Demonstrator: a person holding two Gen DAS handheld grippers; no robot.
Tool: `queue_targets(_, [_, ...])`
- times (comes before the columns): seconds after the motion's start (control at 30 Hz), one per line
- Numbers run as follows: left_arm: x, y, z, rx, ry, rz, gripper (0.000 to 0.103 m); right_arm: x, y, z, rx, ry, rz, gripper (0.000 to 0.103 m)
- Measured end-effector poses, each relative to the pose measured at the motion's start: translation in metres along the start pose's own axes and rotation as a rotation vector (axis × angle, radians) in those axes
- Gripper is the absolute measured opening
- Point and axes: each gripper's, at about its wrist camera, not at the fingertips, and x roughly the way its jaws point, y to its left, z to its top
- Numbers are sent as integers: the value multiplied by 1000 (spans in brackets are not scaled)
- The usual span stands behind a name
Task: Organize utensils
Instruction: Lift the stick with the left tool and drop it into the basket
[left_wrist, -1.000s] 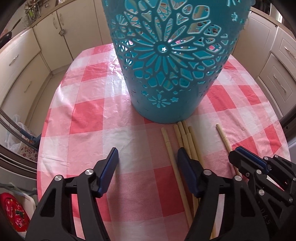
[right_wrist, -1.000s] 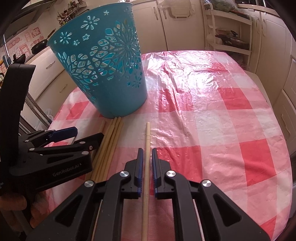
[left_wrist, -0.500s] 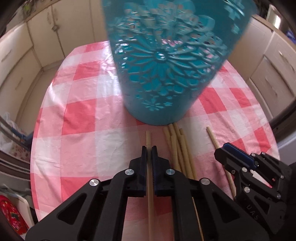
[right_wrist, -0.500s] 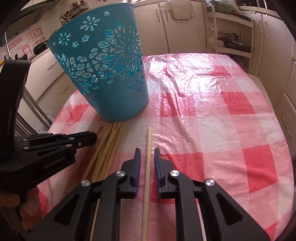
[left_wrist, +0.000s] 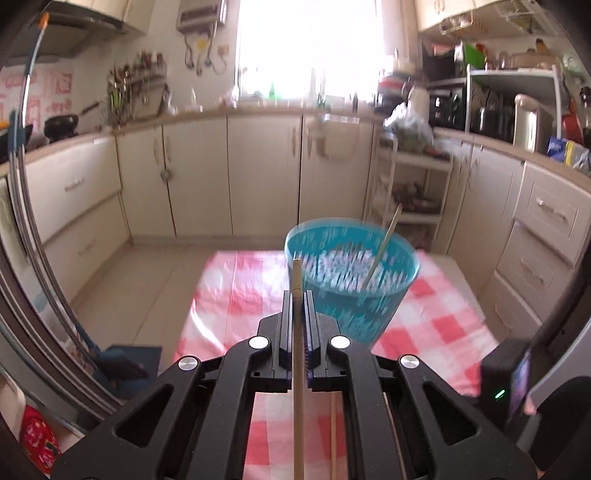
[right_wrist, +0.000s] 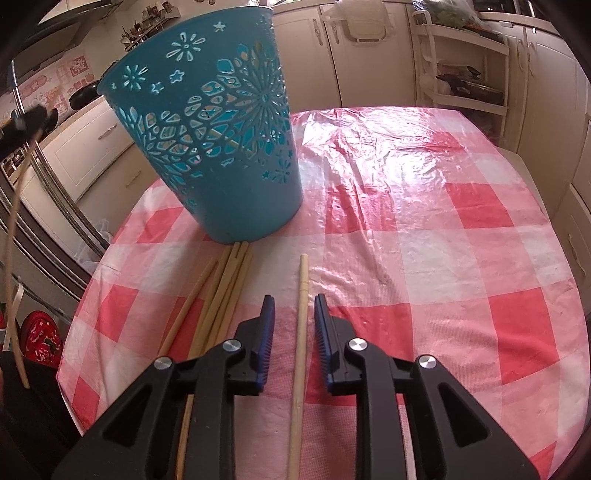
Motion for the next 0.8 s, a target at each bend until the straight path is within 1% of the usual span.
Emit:
queue_targets(0.07, [-13, -6, 22, 2, -69, -6, 5, 0, 0, 0, 1, 0, 1, 23])
queue_targets(0.17, [-20, -11, 57, -17, -153, -18, 5, -1, 0, -1, 3, -1, 6, 25])
queue_targets(0.33, [-6, -16, 110, -86, -251, -39, 5, -1, 1, -1, 2, -2, 13, 28])
queue_targets(0.4, [3, -17, 124, -114, -275, -43, 5, -1, 2, -1, 1, -2, 14, 28])
queue_targets(0.5, [29, -16, 138, -164, -287, -33, 5, -1, 2, -1, -1, -1, 14, 29])
queue_targets(0.6, [58, -13, 141, -200, -281, -14, 5, 0, 5, -2, -11, 0, 17, 33])
queue_targets(0.8, [100, -5, 122, -226, -234, 22, 5, -1, 7, -2, -19, 1, 18, 36])
